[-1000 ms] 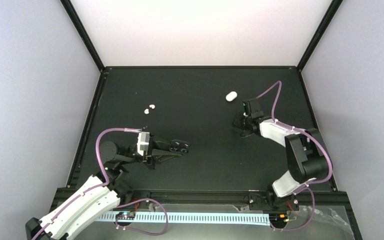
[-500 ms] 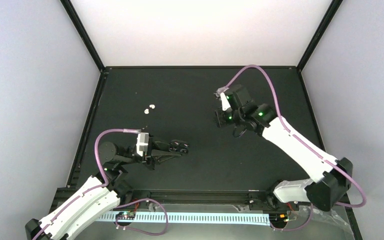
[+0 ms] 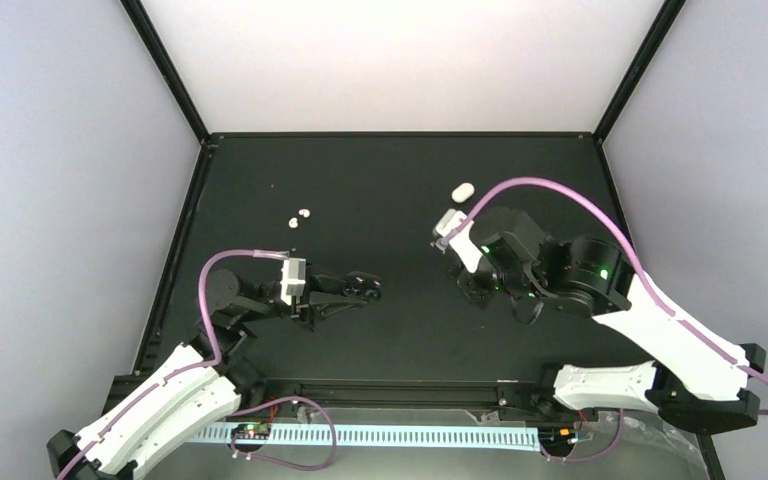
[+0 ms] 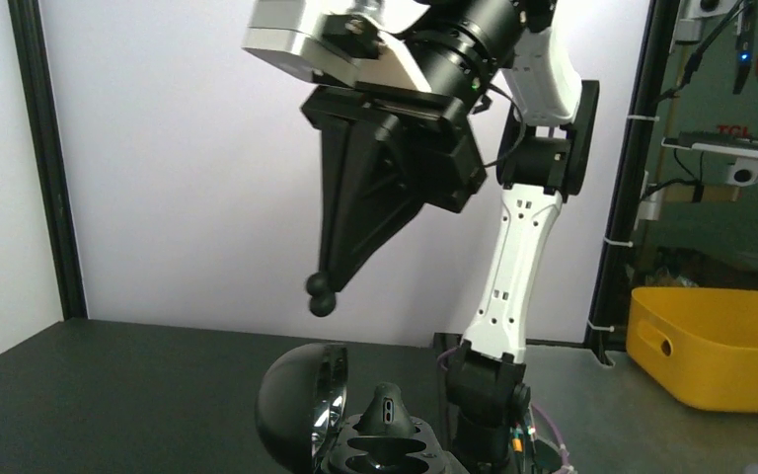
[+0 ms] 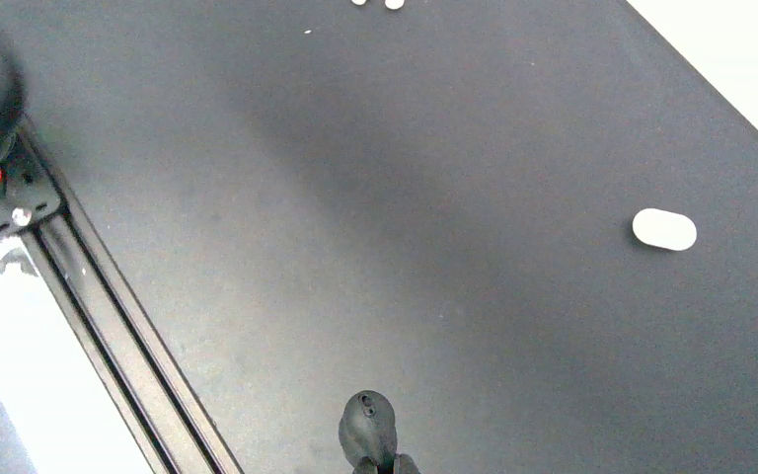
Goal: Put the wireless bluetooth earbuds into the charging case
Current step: Pick up the earbud from the center of the board, then place the earbud in the charging case.
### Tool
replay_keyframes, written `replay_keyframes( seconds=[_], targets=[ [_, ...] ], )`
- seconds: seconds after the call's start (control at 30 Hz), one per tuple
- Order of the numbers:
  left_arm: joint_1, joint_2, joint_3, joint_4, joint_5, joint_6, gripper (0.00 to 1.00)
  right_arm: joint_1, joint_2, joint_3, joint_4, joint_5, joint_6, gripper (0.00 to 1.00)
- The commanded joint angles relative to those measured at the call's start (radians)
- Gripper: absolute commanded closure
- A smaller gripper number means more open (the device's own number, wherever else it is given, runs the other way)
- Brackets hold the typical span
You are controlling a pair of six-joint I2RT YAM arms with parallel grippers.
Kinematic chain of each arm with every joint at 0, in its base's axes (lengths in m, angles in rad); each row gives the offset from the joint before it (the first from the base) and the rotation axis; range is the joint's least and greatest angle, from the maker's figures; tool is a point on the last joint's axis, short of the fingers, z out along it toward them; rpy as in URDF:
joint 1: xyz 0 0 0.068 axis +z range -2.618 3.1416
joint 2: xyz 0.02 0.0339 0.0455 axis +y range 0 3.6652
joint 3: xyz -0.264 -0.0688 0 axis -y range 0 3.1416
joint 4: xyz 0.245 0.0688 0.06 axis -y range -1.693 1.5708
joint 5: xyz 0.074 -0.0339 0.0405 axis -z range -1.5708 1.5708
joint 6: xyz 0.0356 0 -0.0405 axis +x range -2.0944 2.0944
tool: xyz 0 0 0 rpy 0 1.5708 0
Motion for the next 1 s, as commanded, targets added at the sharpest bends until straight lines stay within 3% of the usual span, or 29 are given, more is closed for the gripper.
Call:
replay_keyframes(
  seconds=[0.0, 0.37, 0.97],
  targets=[
    [-0.007, 0.039, 0.08, -0.124, 0.002, 0.086, 0.99, 0.06, -0.044, -0.017, -0.08, 0.043, -0.075, 0.99],
    [-0.052, 0.197, 0.038, -0.01, 0.072, 0.061, 0.98, 0.239, 0.025, 0.015, -0.116, 0.098, -0.107, 0.99],
    [-0.169, 0.309, 0.064, -0.077, -0.056, 0.184, 0.99, 0.312, 0.188, 0.191, -0.139, -0.007, -0.056, 0.99]
  ],
)
